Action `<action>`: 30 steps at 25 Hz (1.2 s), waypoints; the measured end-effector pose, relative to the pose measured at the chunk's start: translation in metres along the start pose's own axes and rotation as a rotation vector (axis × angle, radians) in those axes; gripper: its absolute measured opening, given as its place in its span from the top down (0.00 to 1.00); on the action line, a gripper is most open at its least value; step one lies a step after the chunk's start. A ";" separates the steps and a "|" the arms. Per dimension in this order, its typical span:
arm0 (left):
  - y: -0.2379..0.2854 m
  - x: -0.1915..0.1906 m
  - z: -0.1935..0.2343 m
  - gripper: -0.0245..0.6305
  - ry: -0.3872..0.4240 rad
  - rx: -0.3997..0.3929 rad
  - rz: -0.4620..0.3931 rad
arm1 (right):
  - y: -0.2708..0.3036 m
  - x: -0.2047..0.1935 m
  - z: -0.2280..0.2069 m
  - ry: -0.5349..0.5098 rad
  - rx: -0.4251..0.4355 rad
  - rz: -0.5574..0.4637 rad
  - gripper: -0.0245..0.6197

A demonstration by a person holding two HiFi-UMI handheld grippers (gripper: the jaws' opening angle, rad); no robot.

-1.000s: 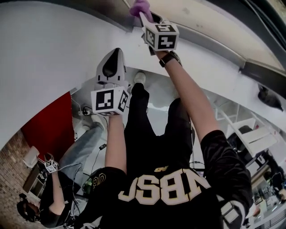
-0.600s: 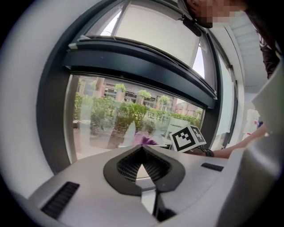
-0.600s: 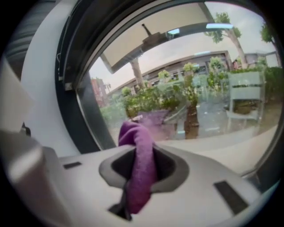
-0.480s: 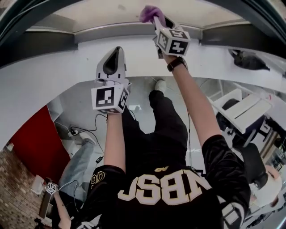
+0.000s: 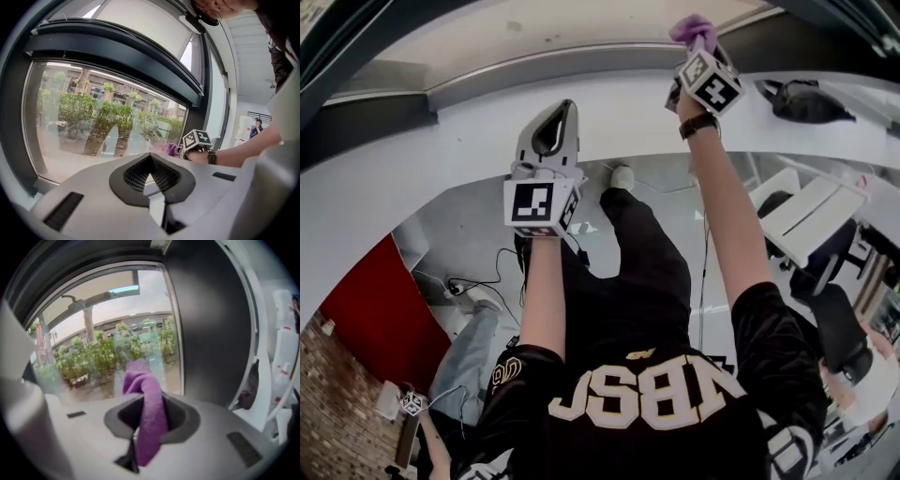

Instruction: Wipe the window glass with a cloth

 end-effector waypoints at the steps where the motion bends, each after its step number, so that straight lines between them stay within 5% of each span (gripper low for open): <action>1: -0.005 -0.001 0.006 0.94 0.000 0.009 0.002 | -0.002 -0.002 0.002 0.013 -0.009 0.000 0.84; 4: -0.026 -0.001 0.033 0.94 0.007 0.035 0.001 | -0.012 -0.019 0.031 0.076 0.018 0.001 0.84; 7: -0.056 0.005 0.074 0.94 0.024 0.082 0.004 | -0.031 -0.042 0.102 0.085 0.145 -0.006 0.84; 15: -0.148 0.026 0.214 0.94 0.089 0.254 0.015 | -0.077 -0.131 0.375 -0.148 0.720 0.033 0.84; 20: -0.200 0.017 0.276 0.94 0.093 0.341 0.036 | -0.086 -0.208 0.523 -0.254 0.980 0.190 0.84; 25: -0.217 0.023 0.301 0.94 0.129 0.363 0.027 | -0.069 -0.236 0.584 -0.288 1.017 0.217 0.84; 30: -0.190 0.015 0.271 0.94 0.117 0.314 0.018 | -0.032 -0.212 0.495 -0.229 0.823 0.195 0.84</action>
Point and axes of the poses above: the fingertips, and each gripper's own axes: y forward along the fingers, z to its left, x out of its top, the point moved 9 cm from there along -y, backward along the fingers, and after that the axes turned 7 degrees about -z, right-handed, at the moved point
